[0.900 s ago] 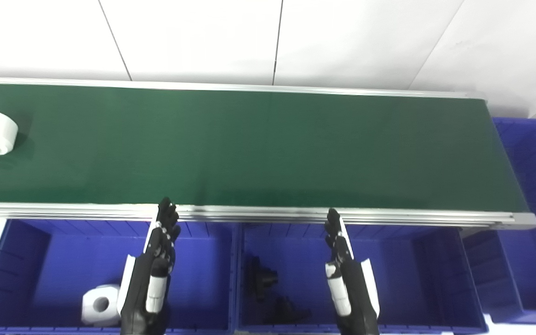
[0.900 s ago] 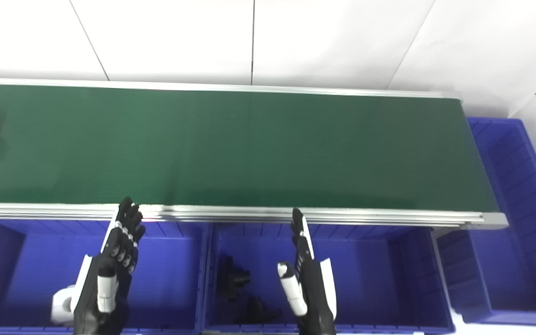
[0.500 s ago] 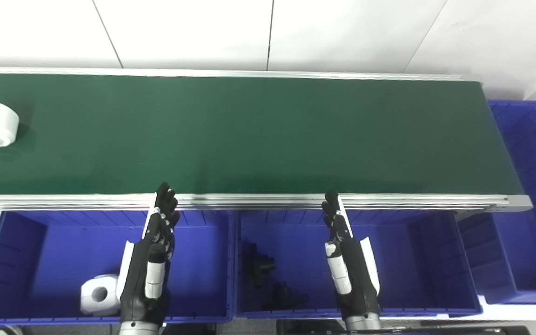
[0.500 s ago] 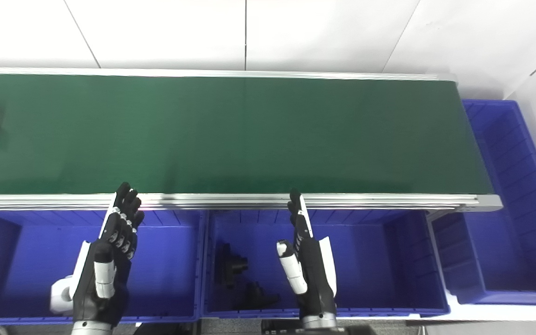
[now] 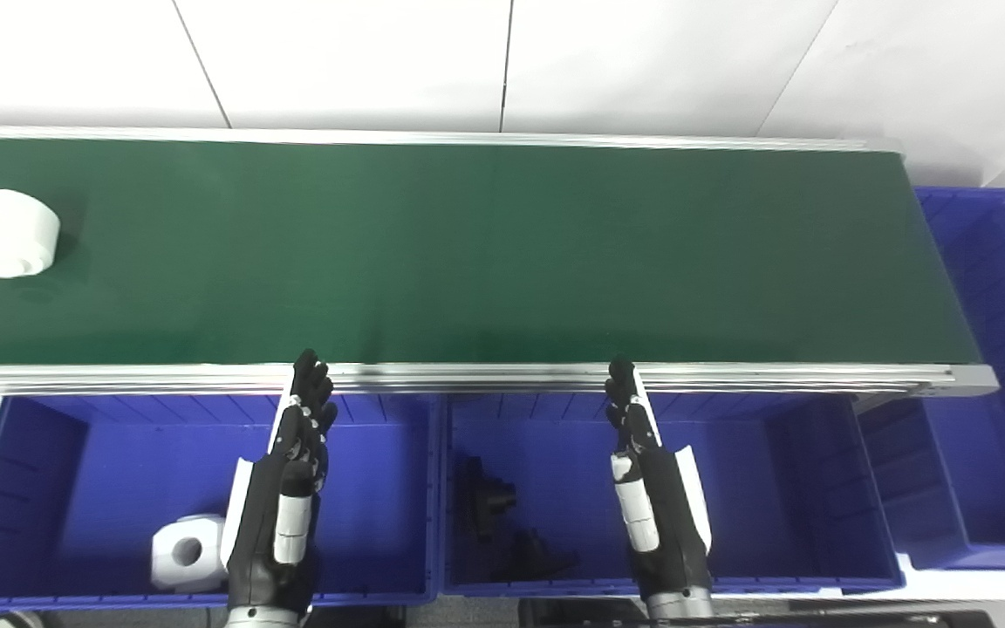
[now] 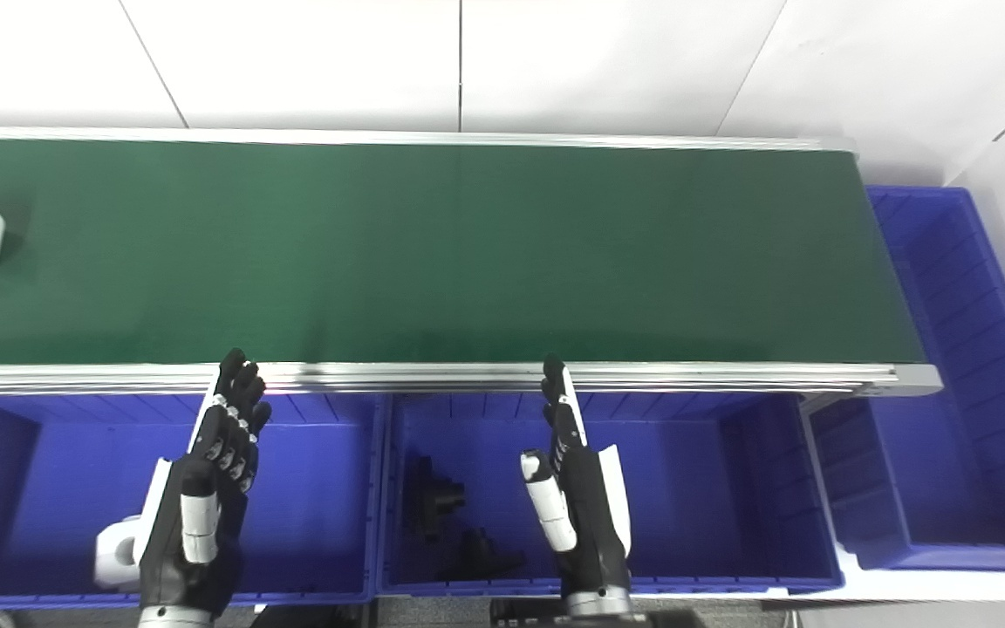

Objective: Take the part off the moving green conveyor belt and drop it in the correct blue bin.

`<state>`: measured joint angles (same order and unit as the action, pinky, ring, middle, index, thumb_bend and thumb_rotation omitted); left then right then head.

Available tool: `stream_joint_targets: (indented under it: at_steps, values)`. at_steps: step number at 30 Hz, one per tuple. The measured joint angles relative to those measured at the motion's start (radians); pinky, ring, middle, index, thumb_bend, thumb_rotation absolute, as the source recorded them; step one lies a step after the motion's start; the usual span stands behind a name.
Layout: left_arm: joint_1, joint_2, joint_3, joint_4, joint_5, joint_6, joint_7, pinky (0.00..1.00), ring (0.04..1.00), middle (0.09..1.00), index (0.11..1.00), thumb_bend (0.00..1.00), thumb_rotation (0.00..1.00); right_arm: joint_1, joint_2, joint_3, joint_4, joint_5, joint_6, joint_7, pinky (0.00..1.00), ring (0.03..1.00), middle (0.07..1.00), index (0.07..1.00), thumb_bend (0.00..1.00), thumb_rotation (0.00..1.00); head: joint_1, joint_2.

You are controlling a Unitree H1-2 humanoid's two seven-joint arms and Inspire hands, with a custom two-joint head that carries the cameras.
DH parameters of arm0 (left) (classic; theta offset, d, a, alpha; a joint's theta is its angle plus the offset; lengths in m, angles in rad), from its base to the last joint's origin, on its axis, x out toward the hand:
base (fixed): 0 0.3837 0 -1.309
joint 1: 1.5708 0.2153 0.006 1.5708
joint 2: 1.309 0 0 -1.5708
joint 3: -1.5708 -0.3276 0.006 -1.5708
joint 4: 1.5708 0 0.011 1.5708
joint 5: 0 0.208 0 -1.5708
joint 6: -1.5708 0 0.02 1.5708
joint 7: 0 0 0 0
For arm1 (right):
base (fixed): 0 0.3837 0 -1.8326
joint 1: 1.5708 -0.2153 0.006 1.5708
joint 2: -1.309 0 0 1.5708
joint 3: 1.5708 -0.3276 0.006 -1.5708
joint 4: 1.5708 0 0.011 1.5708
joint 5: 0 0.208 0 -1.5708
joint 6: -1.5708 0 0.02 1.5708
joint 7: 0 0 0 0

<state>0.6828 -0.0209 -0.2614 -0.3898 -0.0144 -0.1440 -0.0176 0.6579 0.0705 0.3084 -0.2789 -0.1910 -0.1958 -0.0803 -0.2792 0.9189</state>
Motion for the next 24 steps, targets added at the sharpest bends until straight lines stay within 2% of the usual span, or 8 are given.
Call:
stream_joint_targets:
  at_steps: [2, 16, 24]
  values:
    - [0.001, 0.000, 0.000, 0.012, 0.000, -0.003, 0.000, 1.00, 1.000, 1.000, 1.000, 0.90, 0.95, 0.000, 0.000, 0.000, 0.004, 0.006, -0.001, 0.000, 1.00, 0.999, 1.000, 1.000, 0.81, 1.00, 0.012, -0.017]
    - [0.016, -0.002, -0.003, 0.023, 0.023, -0.003, 0.003, 1.00, 1.000, 1.000, 1.000, 0.89, 0.97, 0.003, -0.001, 0.005, 0.039, 0.012, -0.031, -0.002, 1.00, 0.998, 1.000, 1.000, 0.83, 1.00, 0.034, -0.049]
    - [0.019, -0.012, -0.004, 0.031, 0.047, -0.012, 0.007, 1.00, 1.000, 1.000, 1.000, 0.93, 0.97, 0.007, -0.001, 0.008, 0.059, 0.019, -0.048, -0.001, 1.00, 0.997, 1.000, 1.000, 0.83, 1.00, 0.049, -0.071]
